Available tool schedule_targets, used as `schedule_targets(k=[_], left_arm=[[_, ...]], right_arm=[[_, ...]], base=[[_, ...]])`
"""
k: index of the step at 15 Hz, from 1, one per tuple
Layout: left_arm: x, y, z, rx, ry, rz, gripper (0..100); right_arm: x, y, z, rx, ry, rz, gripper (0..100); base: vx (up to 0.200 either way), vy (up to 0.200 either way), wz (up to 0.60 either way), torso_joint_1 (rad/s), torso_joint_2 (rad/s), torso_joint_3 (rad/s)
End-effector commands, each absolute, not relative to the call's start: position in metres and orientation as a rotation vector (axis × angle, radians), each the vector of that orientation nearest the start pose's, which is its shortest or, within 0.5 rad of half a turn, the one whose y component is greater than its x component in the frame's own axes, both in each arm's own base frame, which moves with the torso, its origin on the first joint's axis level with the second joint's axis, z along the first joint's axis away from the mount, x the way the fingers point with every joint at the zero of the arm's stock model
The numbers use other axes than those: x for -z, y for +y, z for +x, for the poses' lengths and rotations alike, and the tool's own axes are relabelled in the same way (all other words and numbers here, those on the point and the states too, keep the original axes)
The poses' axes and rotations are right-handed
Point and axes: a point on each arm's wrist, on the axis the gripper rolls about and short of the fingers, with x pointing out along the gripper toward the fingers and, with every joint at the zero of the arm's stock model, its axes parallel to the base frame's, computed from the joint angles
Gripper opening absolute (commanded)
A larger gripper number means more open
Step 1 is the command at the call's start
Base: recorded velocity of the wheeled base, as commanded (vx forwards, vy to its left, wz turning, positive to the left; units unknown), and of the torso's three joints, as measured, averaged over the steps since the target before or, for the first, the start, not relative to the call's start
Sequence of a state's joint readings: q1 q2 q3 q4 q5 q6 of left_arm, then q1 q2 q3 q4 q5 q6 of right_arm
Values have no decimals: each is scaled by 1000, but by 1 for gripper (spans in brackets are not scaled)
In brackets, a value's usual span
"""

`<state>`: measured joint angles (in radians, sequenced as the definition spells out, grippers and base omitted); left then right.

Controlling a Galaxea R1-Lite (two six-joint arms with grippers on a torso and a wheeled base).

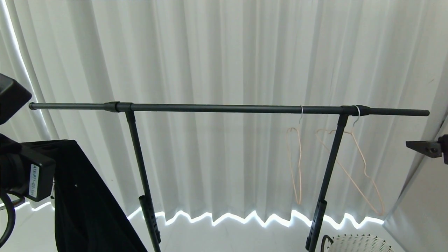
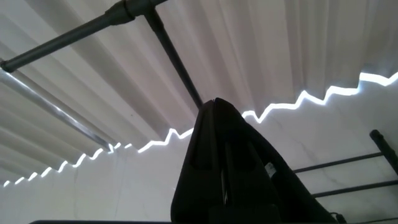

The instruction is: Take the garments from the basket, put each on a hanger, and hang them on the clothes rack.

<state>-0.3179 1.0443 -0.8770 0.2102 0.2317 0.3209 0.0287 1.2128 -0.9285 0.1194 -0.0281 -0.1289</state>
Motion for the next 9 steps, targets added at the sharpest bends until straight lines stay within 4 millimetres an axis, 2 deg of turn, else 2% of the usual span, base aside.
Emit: schedule_targets(k=[1,3,9], left_arm=[[-267,-36,124,145,350,422,0],[-266,-36,124,144,352,422,0],[-266,-36,127,138,325,395,0]], right_arm=[[-246,4,198,-43,480,-132,100],[-233,4,207,-53,529,-130,100],[-192,7,245,-77,569,-44,100]], base=[[200,0,0,12,7,-2],[200,0,0,5,5,2],[0,0,0,0,0,0]])
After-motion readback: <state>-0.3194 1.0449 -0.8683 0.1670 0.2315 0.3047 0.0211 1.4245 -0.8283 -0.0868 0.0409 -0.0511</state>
